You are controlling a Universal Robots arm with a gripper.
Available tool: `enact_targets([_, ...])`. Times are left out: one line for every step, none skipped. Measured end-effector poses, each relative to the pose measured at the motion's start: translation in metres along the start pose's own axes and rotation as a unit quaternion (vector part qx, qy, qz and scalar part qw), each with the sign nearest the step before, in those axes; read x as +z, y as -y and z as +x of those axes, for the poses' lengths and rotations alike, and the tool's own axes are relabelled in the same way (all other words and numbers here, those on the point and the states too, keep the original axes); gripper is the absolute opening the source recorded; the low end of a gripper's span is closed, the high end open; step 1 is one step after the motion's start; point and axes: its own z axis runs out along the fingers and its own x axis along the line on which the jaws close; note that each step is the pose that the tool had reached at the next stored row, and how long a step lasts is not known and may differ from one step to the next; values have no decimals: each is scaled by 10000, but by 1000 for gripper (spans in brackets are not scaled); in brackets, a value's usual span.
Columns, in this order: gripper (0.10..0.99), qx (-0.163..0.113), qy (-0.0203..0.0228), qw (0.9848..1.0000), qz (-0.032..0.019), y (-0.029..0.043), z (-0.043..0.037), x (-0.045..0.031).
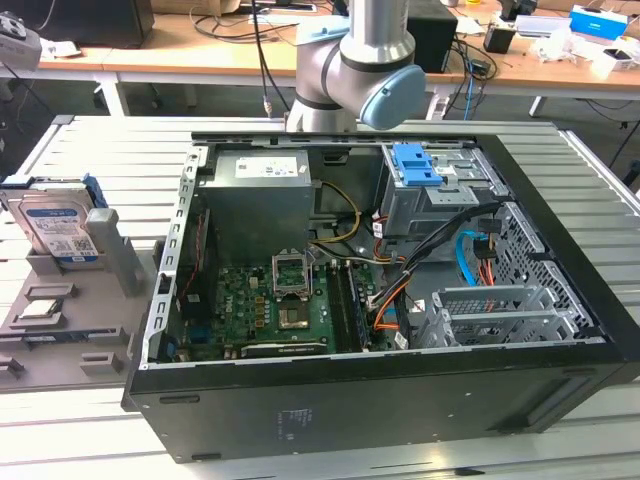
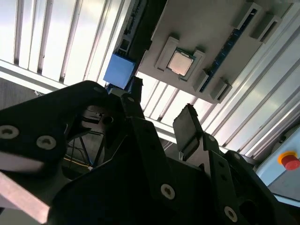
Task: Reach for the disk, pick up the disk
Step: 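Pick up the disk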
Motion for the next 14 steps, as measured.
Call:
enact_targets([545, -1, 0, 10000, 0, -3, -38, 0])
enact_targets([545, -2, 0, 10000, 0, -6, -77, 0])
enact_targets([545, -4, 0, 10000, 0, -8, -114, 0])
enact_targets([545, -5, -1, 10000, 0, -10, -134, 0])
enact_targets([545, -7, -1, 10000, 0, -11, -161, 0])
enact_targets([545, -8, -1, 10000, 0, -13, -183, 0])
enact_targets([545, -9, -1, 10000, 0, -14, -201, 1])
enact_targets([545, -13, -1, 10000, 0, -18, -262, 0])
enact_targets([545, -14, -1, 10000, 0, -20, -284, 0])
enact_targets([545, -15, -1, 10000, 0, -22, -320, 0])
enact_targets([545, -16, -1, 10000, 0, -22, -325, 1])
enact_targets([545, -17, -1, 10000, 0, -21, -326, 2])
enact_targets([545, -18, -1, 10000, 0, -18, -328, 4])
enact_targets([545, -17, -1, 10000, 0, -16, -329, 6])
